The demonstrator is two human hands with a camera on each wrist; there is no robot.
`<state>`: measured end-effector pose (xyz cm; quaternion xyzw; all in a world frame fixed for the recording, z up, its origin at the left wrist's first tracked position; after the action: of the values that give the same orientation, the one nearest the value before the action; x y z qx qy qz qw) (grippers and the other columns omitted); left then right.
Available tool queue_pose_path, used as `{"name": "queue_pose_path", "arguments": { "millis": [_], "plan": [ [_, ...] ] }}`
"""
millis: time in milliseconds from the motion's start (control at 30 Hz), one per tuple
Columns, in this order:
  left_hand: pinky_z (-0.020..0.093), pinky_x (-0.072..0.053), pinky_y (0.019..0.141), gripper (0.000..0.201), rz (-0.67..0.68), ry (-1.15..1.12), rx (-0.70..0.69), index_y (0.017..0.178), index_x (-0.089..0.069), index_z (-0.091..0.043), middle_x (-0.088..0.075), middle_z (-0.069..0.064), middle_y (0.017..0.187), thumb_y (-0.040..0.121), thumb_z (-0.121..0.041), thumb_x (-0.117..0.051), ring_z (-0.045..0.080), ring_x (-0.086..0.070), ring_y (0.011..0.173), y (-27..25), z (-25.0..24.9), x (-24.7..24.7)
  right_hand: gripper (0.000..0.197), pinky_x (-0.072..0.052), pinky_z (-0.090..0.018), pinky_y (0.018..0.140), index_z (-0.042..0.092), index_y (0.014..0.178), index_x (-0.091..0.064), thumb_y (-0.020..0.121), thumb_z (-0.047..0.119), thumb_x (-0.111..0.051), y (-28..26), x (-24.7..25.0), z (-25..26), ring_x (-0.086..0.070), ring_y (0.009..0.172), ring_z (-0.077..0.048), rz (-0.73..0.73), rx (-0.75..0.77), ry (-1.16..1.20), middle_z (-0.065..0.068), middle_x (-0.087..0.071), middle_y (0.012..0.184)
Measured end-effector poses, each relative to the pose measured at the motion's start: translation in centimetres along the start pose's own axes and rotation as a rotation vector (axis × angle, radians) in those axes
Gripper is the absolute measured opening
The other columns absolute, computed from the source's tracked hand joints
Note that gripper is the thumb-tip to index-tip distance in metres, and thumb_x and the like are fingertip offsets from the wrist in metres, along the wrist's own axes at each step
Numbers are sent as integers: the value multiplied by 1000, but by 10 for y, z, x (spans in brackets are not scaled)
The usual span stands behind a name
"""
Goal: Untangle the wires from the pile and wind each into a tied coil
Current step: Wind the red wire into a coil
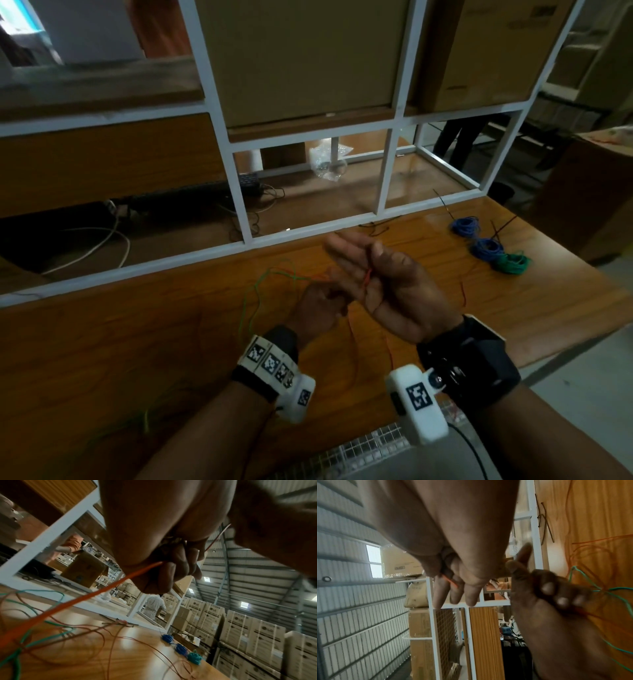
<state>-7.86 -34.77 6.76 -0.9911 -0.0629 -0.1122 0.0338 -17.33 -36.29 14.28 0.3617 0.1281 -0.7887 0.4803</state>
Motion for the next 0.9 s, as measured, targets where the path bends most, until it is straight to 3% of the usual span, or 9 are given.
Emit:
{"name": "queue_pose_path", "arguments": {
  "millis": [67,200,300,367,433,533,667,800,900],
  "plan": [
    [18,-33,50,34,42,-47,29,82,-77,-31,-50,-4,58,102,-17,-53,5,-42,49,-4,12,-11,42,-31,-47,123,5,147,-45,111,19,-29,5,16,18,-43,146,-26,-95,142,-141,-14,-51,153],
    [10,-43,58,22,21,24,4,100,-74,1,-67,-12,64,97,-17,-61,-6,-58,57,-15,17,-1,34,-36,-47,119,13,135,-61,110,22,-41,1,56,46,-53,136,-12,-356,352,-994,-3,-62,143],
    [13,-47,67,11,-76,92,-36,96,-76,-12,-74,-8,83,93,-18,-67,-3,-65,75,-17,15,32,35,-40,-36,117,25,136,-60,106,10,-47,-2,83,38,-40,144,-3,-344,162,-1482,1,-56,149],
    [14,-44,60,10,-134,156,-58,89,-76,-21,-69,-12,72,93,-20,-67,-1,-61,65,-18,6,54,43,-53,-39,105,28,139,-56,103,6,-50,-7,97,26,-55,133,-8,-268,-1,-1736,3,-60,144],
    [14,-39,55,11,-138,262,-133,84,-76,-22,-64,-13,63,92,-22,-68,0,-53,56,-19,-10,66,36,-62,-41,85,32,140,-55,105,25,-47,-11,101,14,-68,111,-10,-180,-122,-1825,6,-67,134],
    [10,-41,59,9,-89,385,-209,86,-76,-25,-66,-23,69,92,-27,-68,-4,-60,65,-17,-35,65,33,-62,-45,80,35,130,-62,103,47,-46,-15,97,-5,-71,97,-10,-26,-282,-1735,8,-73,122],
    [11,-49,73,11,-52,401,-266,95,-77,-24,-72,-17,90,91,-30,-69,-4,-65,86,-9,-62,62,35,-54,-45,103,12,124,-69,107,33,-48,-33,59,-37,-70,114,-22,214,-521,-1145,-2,-75,120],
    [30,-57,86,15,35,337,-303,95,-79,-24,-75,-12,96,84,-33,-76,3,-69,92,5,-77,47,33,-54,-45,95,-11,128,-59,110,9,-41,-40,20,-57,-69,106,-33,434,-508,-816,-27,-70,118],
    [40,-58,88,19,72,306,-311,97,-79,-20,-76,-8,97,82,-32,-78,8,-70,94,17,-83,36,31,-55,-37,89,-11,129,-58,108,6,-43,-38,4,-60,-70,107,-29,450,-473,-551,-20,-71,119]
  ]
}}
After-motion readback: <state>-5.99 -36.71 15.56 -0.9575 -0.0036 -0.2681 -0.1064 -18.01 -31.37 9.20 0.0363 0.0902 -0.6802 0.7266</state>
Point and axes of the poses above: each hand's wrist, its own y-axis towards the middle knuckle, its own x-axis out of the back of the hand, z = x × y, the point moved 8 cm from there along y, towards the middle knuckle
